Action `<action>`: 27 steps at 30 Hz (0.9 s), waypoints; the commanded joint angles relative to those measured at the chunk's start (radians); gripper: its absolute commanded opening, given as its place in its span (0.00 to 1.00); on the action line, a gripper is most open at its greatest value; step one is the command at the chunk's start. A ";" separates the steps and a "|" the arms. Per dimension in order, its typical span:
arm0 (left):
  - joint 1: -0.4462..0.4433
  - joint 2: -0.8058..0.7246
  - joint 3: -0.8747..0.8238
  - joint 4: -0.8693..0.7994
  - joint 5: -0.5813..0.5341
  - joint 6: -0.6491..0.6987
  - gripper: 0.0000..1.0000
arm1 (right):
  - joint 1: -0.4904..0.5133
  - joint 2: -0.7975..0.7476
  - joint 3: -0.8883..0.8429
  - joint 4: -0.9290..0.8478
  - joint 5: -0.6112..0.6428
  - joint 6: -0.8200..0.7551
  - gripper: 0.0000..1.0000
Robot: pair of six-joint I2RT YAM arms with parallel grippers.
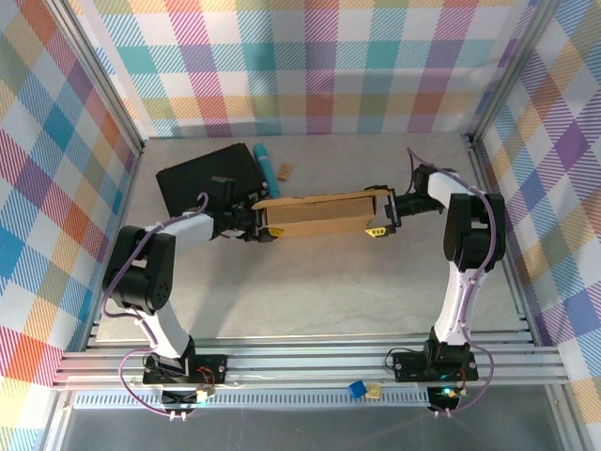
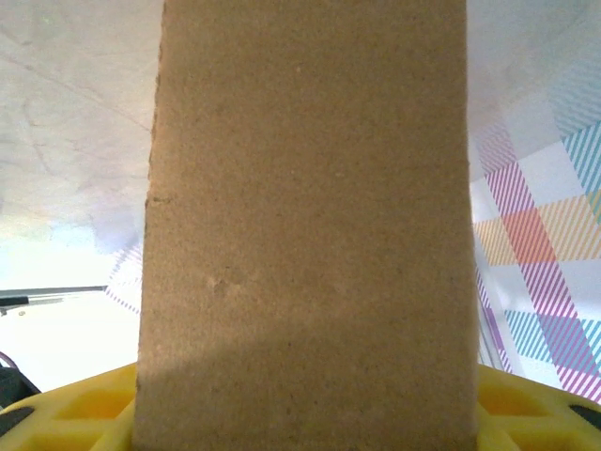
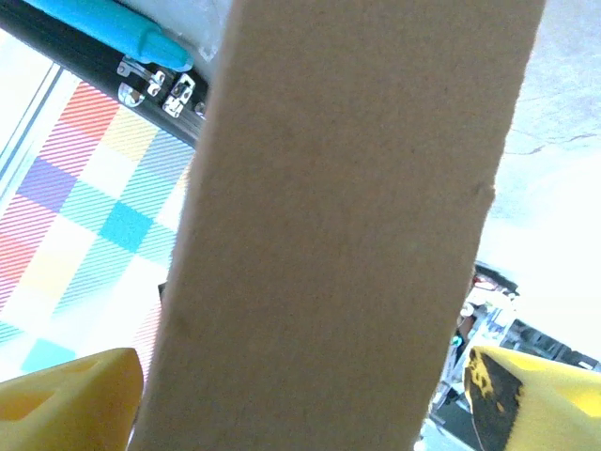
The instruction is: Fold the paper box
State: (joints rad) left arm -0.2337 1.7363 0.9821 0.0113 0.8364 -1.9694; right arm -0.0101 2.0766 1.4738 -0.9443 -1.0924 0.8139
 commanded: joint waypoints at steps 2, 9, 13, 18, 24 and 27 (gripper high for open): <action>0.036 -0.062 -0.014 -0.081 0.001 -0.073 0.52 | -0.047 -0.102 0.014 -0.043 0.082 -0.057 0.91; 0.075 -0.081 0.031 -0.234 0.020 0.027 0.51 | -0.103 -0.220 0.096 -0.062 0.265 -0.164 0.97; 0.089 -0.098 0.027 -0.280 0.019 0.058 0.50 | -0.100 -0.360 0.108 0.053 0.455 -0.265 0.86; 0.111 -0.112 0.027 -0.381 0.030 0.121 0.49 | -0.047 -0.702 -0.222 0.601 0.608 -0.481 0.54; 0.147 -0.115 0.029 -0.465 0.033 0.192 0.49 | 0.022 -0.809 -0.383 0.752 0.382 -1.012 0.54; 0.154 -0.106 0.031 -0.486 0.030 0.214 0.48 | 0.065 -0.704 -0.237 0.472 0.347 -1.237 0.41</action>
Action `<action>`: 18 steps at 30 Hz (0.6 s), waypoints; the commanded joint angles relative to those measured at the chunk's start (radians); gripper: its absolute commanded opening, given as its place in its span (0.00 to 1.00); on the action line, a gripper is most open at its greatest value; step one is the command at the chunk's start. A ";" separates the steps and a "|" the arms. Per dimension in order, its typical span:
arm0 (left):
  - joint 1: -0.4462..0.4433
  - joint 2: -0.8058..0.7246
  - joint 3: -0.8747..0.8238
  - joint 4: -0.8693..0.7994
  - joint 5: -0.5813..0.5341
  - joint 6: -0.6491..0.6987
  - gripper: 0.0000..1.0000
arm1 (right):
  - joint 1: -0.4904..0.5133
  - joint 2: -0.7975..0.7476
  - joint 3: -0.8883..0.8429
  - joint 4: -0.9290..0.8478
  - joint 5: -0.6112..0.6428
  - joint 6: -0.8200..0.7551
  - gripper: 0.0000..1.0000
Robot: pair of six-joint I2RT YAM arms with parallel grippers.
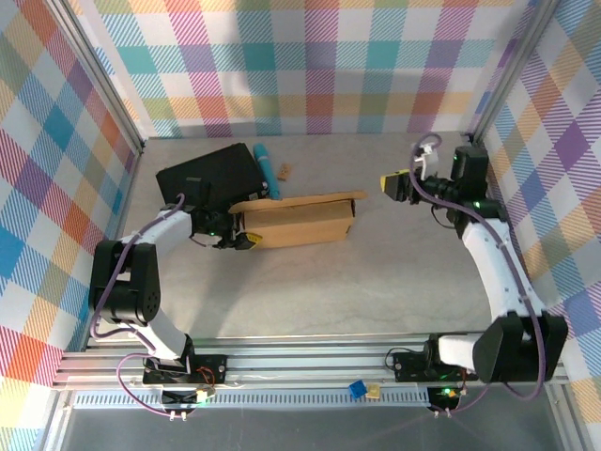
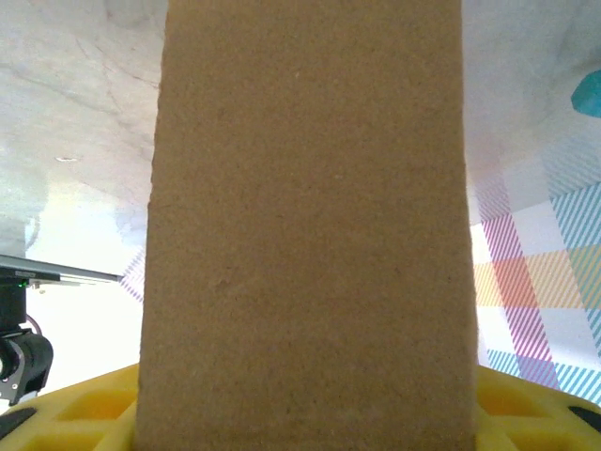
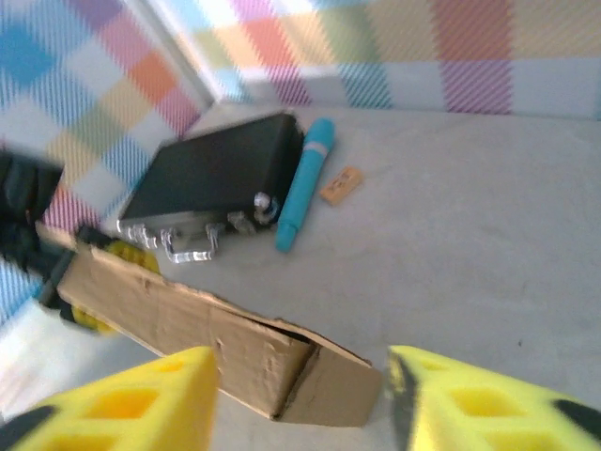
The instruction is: Fold the paper box
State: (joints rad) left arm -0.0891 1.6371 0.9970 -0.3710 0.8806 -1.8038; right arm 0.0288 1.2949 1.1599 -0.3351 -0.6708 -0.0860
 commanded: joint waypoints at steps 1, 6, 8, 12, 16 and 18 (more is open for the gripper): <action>0.012 -0.004 0.017 -0.105 -0.013 0.050 0.48 | 0.034 0.108 0.106 -0.183 -0.067 -0.379 0.36; 0.018 0.010 0.038 -0.126 -0.015 0.068 0.48 | 0.077 0.176 0.150 -0.223 -0.008 -0.459 0.43; 0.020 0.017 0.049 -0.139 -0.015 0.079 0.48 | 0.100 0.205 0.179 -0.287 0.021 -0.506 0.44; 0.022 0.021 0.057 -0.141 -0.015 0.081 0.48 | 0.109 0.203 0.173 -0.347 0.042 -0.541 0.46; 0.025 0.025 0.058 -0.142 -0.015 0.085 0.48 | 0.110 0.202 0.158 -0.361 0.040 -0.569 0.47; 0.026 0.030 0.060 -0.144 -0.015 0.088 0.47 | 0.117 0.226 0.180 -0.367 0.032 -0.564 0.45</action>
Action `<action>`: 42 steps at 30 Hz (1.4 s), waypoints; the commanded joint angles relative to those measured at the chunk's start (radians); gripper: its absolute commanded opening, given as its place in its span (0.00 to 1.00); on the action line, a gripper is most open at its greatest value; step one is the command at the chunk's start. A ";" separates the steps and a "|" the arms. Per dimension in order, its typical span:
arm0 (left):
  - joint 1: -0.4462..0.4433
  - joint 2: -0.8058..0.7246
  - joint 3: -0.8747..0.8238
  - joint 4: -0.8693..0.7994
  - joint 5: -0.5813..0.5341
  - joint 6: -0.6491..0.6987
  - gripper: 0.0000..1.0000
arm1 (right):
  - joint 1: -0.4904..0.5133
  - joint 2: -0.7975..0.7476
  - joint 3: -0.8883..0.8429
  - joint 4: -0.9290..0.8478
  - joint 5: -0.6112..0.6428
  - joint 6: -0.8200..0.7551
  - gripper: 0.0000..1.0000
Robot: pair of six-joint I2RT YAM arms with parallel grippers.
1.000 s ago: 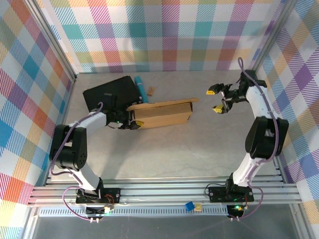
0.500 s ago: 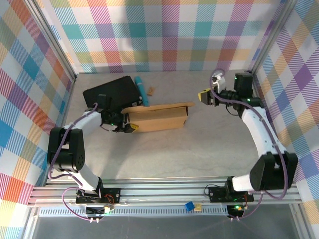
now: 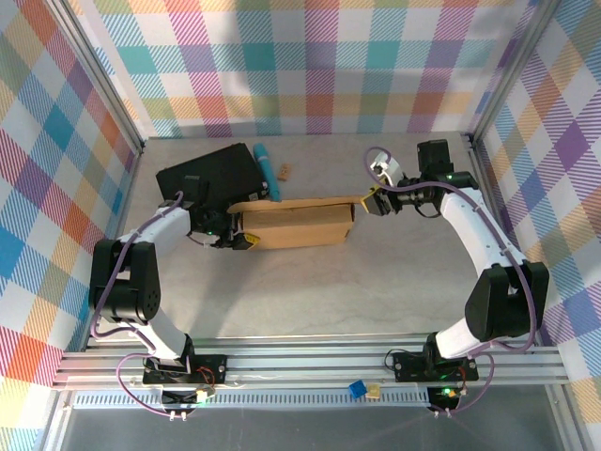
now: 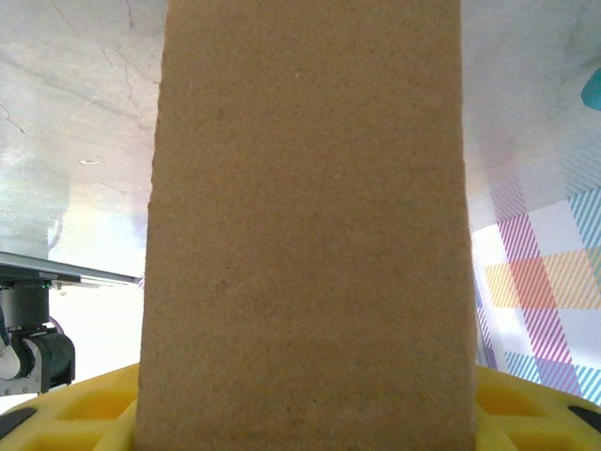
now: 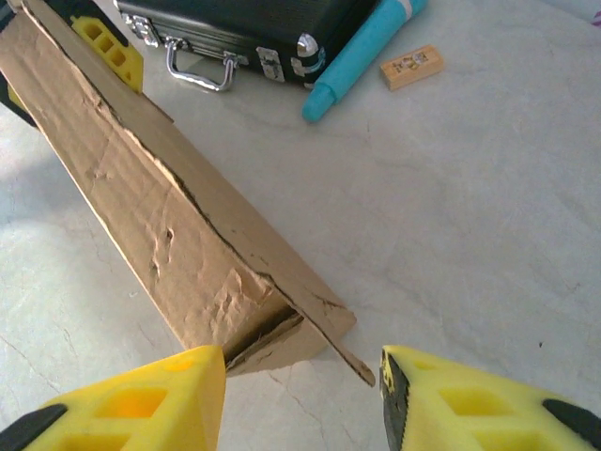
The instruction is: Fold the paper box
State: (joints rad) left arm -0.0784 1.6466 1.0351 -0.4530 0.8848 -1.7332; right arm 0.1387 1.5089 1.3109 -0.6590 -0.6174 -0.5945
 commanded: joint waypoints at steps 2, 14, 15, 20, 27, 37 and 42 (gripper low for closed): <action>0.016 0.025 0.026 -0.064 -0.020 0.019 0.47 | 0.019 0.040 0.063 -0.062 -0.019 -0.053 0.40; 0.017 0.032 0.040 -0.062 -0.015 0.022 0.46 | 0.059 0.092 0.104 -0.106 0.025 -0.028 0.26; 0.017 0.033 0.041 -0.062 -0.015 0.022 0.46 | 0.061 0.093 0.109 -0.107 0.024 -0.024 0.24; 0.016 0.036 0.045 -0.061 -0.015 0.023 0.46 | 0.077 0.101 0.118 -0.119 0.046 -0.014 0.19; 0.019 0.035 0.045 -0.058 -0.015 0.022 0.46 | 0.090 0.099 0.095 -0.089 0.150 0.019 0.27; 0.018 0.034 0.046 -0.055 -0.013 0.024 0.45 | 0.092 0.102 0.124 -0.095 0.123 0.051 0.03; 0.019 0.038 0.049 -0.056 -0.014 0.024 0.45 | 0.099 0.097 0.126 -0.101 0.107 0.119 0.00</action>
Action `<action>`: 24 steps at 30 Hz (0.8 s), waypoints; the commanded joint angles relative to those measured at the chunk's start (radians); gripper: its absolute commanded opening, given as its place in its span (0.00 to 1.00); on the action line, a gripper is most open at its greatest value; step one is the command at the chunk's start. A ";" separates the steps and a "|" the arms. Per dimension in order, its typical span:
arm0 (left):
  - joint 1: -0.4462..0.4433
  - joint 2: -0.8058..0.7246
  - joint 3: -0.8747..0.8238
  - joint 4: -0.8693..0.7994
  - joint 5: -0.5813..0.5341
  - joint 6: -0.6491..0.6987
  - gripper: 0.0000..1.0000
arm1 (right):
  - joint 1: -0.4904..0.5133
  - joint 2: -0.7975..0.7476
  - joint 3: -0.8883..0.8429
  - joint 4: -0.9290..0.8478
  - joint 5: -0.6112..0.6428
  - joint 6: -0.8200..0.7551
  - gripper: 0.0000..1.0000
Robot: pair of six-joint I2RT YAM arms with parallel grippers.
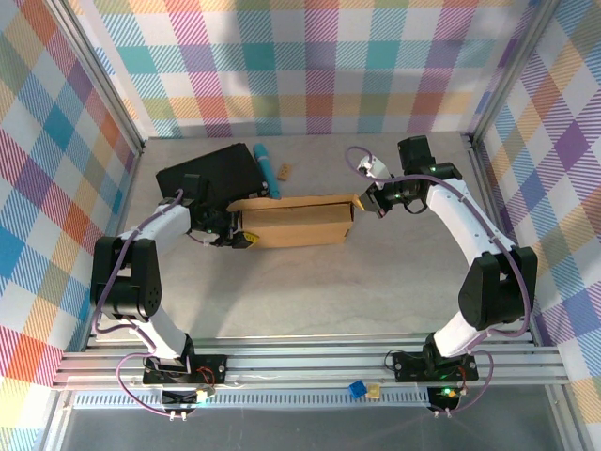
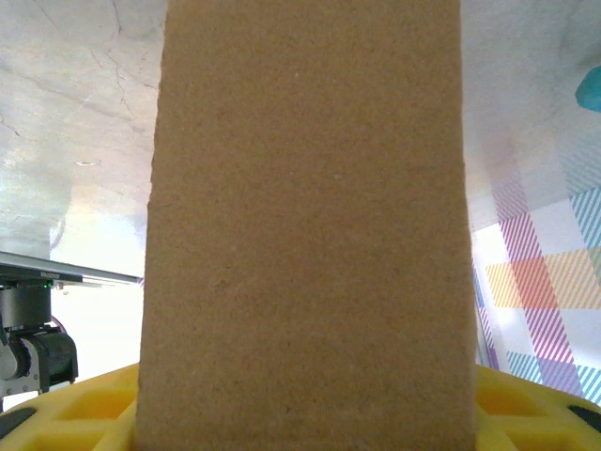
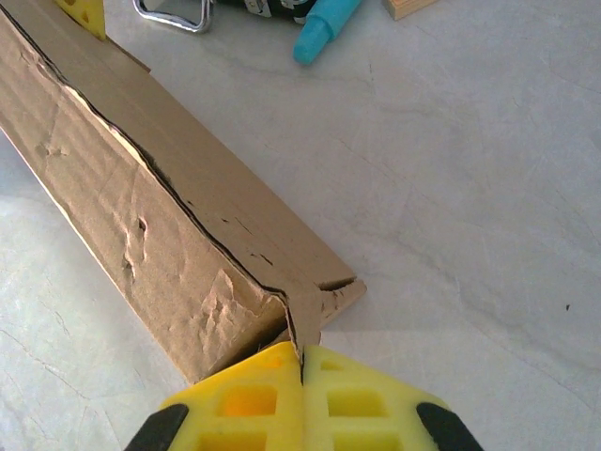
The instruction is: Fold the paper box
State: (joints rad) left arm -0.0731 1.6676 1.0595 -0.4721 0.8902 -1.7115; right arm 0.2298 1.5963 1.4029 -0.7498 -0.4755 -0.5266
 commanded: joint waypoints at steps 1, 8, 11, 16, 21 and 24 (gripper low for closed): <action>0.013 0.019 0.027 -0.037 -0.020 0.001 0.45 | 0.012 0.009 0.035 -0.013 -0.037 0.068 0.00; 0.013 0.029 0.031 -0.036 -0.025 -0.004 0.45 | 0.054 0.011 0.044 -0.050 0.015 0.253 0.00; 0.013 0.031 0.030 -0.025 -0.023 -0.010 0.45 | 0.066 0.011 0.042 -0.066 0.038 0.324 0.00; 0.013 0.037 0.033 -0.023 -0.022 -0.014 0.45 | 0.079 0.004 0.033 -0.066 0.052 0.438 0.00; 0.013 0.039 0.034 -0.015 -0.023 -0.022 0.44 | 0.103 0.010 0.052 -0.086 0.060 0.529 0.00; 0.013 0.041 0.034 -0.012 -0.020 -0.025 0.44 | 0.119 0.022 0.080 -0.108 0.069 0.557 0.00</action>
State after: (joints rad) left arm -0.0666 1.6917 1.0653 -0.4702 0.8982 -1.7123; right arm 0.3126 1.5963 1.4490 -0.7906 -0.3763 -0.0360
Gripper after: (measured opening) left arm 0.536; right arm 0.042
